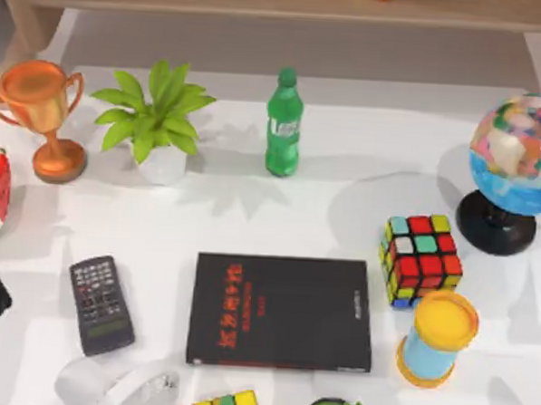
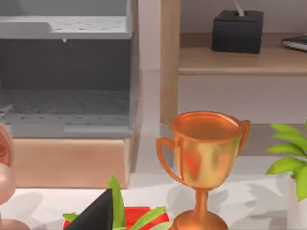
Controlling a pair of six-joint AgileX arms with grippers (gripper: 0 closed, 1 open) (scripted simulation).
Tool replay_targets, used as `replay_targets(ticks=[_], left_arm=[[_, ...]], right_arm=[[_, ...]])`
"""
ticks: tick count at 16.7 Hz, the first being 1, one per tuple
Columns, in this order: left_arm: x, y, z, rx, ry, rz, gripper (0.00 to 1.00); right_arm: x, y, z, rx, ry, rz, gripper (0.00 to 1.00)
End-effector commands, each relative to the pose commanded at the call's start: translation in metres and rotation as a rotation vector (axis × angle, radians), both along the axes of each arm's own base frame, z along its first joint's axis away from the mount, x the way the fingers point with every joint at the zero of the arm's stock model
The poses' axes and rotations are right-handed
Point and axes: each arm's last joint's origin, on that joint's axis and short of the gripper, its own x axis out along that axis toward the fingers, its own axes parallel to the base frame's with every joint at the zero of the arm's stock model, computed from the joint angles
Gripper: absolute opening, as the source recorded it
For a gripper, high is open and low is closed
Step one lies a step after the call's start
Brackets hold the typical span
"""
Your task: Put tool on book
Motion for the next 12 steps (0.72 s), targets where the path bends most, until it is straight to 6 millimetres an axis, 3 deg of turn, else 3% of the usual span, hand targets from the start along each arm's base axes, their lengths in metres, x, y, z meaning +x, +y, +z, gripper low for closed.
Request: replay_targets(ticks=[3,6,9,12], left_arm=[[0.0,0.0,0.0,0.0,0.0,0.0,1.0],[0.0,0.0,0.0,0.0,0.0,0.0,1.0],[0.0,0.0,0.0,0.0,0.0,0.0,1.0],[0.0,0.0,0.0,0.0,0.0,0.0,1.0]], right_arm=[[0.0,0.0,0.001,-0.003,0.007,0.003,1.0],[0.002,0.001,0.015,-0.027,0.071,0.023,1.0],[0.009,0.001,0.044,-0.058,0.186,0.038,1.0],[0.031,-0.001,0.084,-0.082,0.339,0.028,1.0]])
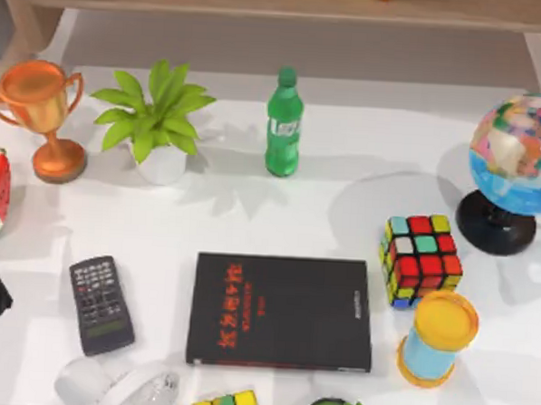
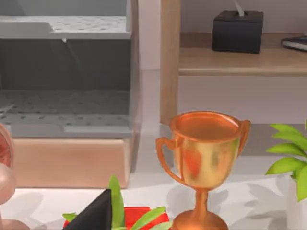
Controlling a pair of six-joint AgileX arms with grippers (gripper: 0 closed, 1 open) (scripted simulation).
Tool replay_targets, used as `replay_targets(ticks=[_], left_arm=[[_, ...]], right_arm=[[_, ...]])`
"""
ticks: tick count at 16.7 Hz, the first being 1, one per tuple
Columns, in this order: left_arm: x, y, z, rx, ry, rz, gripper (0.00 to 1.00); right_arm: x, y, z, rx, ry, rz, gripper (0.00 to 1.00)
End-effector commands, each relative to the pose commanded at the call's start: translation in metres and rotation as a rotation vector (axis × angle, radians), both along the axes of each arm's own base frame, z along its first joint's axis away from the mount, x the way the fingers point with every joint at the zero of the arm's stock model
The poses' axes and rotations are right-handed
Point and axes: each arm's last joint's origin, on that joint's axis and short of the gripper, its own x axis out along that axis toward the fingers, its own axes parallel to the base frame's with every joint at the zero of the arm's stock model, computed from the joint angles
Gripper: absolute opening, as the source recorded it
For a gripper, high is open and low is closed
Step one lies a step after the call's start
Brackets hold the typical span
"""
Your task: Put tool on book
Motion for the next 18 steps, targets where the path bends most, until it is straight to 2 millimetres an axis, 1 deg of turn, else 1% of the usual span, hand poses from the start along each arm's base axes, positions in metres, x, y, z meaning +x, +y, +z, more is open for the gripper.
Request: replay_targets(ticks=[2,3,5,7,8,10,13,15,18], left_arm=[[0.0,0.0,0.0,0.0,0.0,0.0,1.0],[0.0,0.0,0.0,0.0,0.0,0.0,1.0],[0.0,0.0,0.0,0.0,0.0,0.0,1.0],[0.0,0.0,0.0,0.0,0.0,0.0,1.0],[0.0,0.0,0.0,0.0,0.0,0.0,1.0],[0.0,0.0,0.0,0.0,0.0,0.0,1.0],[0.0,0.0,0.0,0.0,0.0,0.0,1.0],[0.0,0.0,0.0,0.0,0.0,0.0,1.0],[0.0,0.0,0.0,0.0,0.0,0.0,1.0]], right_arm=[[0.023,-0.004,0.027,-0.016,0.112,-0.023,1.0],[0.038,-0.006,0.039,-0.023,0.171,-0.038,1.0],[0.073,-0.014,0.059,-0.036,0.301,-0.07,1.0],[0.114,-0.025,0.071,-0.046,0.439,-0.104,1.0],[0.136,-0.032,0.073,-0.049,0.509,-0.12,1.0],[0.178,-0.049,0.07,-0.051,0.644,-0.148,1.0],[0.235,-0.079,0.052,-0.038,0.824,-0.18,1.0],[0.265,-0.102,0.034,-0.019,0.925,-0.199,1.0],[0.296,-0.136,0.006,0.024,1.032,-0.226,1.0]])
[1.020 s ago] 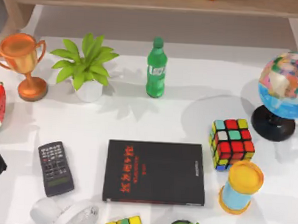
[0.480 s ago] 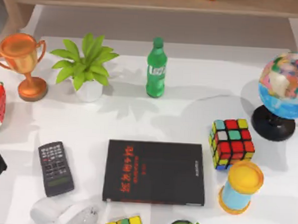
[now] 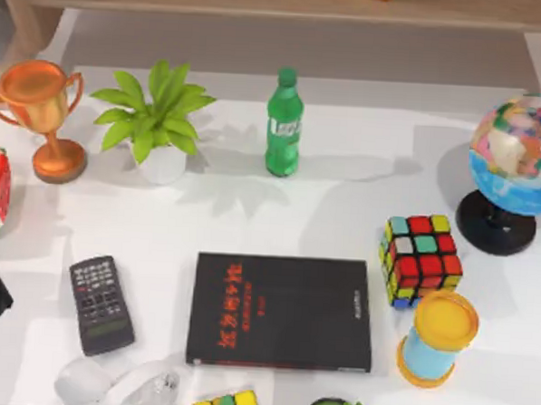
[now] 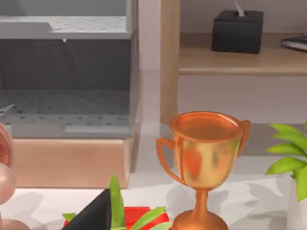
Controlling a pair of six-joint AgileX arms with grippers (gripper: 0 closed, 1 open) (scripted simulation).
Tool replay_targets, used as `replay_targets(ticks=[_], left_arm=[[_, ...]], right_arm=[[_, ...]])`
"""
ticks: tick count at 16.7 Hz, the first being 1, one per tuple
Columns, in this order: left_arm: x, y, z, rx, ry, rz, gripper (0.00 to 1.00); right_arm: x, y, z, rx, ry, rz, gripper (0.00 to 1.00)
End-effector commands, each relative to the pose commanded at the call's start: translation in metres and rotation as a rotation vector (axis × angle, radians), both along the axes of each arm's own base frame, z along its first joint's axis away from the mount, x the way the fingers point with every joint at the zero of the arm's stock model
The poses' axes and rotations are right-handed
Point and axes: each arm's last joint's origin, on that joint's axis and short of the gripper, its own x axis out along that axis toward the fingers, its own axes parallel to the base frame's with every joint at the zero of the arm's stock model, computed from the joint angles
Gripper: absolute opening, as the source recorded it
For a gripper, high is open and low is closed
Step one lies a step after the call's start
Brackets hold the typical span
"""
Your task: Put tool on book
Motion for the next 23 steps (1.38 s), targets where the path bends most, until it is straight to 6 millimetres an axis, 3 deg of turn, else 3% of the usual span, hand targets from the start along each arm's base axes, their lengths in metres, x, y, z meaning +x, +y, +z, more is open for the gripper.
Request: replay_targets(ticks=[4,8,23], left_arm=[[0.0,0.0,0.0,0.0,0.0,0.0,1.0],[0.0,0.0,0.0,0.0,0.0,0.0,1.0],[0.0,0.0,0.0,0.0,0.0,0.0,1.0]], right_arm=[[0.027,-0.03,-0.038,0.056,0.083,-0.049,1.0],[0.043,-0.037,-0.059,0.095,0.088,-0.078,1.0],[0.044,-0.037,-0.066,0.107,0.08,-0.088,1.0]])
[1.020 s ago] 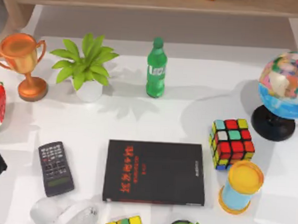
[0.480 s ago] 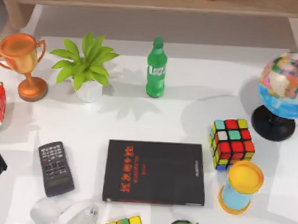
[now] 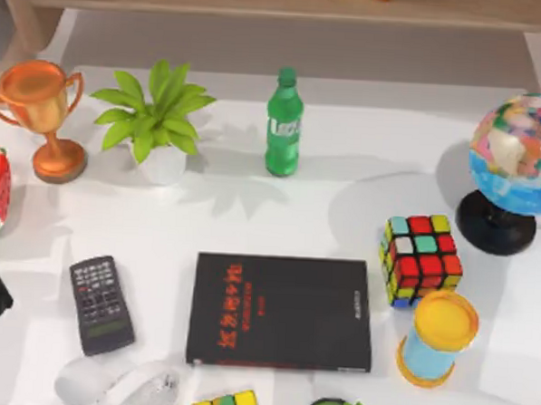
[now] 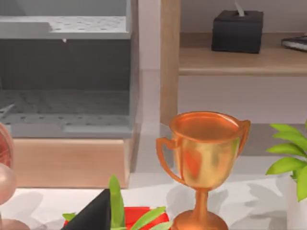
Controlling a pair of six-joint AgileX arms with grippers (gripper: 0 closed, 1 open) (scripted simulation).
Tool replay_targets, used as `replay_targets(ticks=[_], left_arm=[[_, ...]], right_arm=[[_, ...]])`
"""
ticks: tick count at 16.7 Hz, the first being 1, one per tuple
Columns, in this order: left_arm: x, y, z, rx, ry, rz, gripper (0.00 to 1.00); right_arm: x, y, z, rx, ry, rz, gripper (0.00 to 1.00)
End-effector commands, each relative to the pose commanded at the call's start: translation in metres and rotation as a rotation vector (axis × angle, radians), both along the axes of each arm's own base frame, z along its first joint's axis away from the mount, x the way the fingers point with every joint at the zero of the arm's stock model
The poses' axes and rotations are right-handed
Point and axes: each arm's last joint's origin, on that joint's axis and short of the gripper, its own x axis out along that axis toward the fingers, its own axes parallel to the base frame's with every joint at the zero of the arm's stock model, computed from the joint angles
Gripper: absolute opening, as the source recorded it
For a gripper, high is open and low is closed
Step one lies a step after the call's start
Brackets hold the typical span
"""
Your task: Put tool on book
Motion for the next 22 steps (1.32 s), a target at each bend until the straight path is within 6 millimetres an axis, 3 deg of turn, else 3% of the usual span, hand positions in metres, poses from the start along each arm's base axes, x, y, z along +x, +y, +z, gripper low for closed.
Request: replay_targets(ticks=[5,15,19,22], left_arm=[[0.0,0.0,0.0,0.0,0.0,0.0,1.0],[0.0,0.0,0.0,0.0,0.0,0.0,1.0],[0.0,0.0,0.0,0.0,0.0,0.0,1.0],[0.0,0.0,0.0,0.0,0.0,0.0,1.0]], right_arm=[[-0.003,-0.002,-0.009,0.002,0.003,0.0,1.0],[0.008,-0.001,-0.046,0.0,0.001,0.0,1.0],[0.008,-0.001,-0.047,0.0,0.001,0.0,1.0],[0.008,-0.001,-0.047,0.0,0.001,0.0,0.77]])
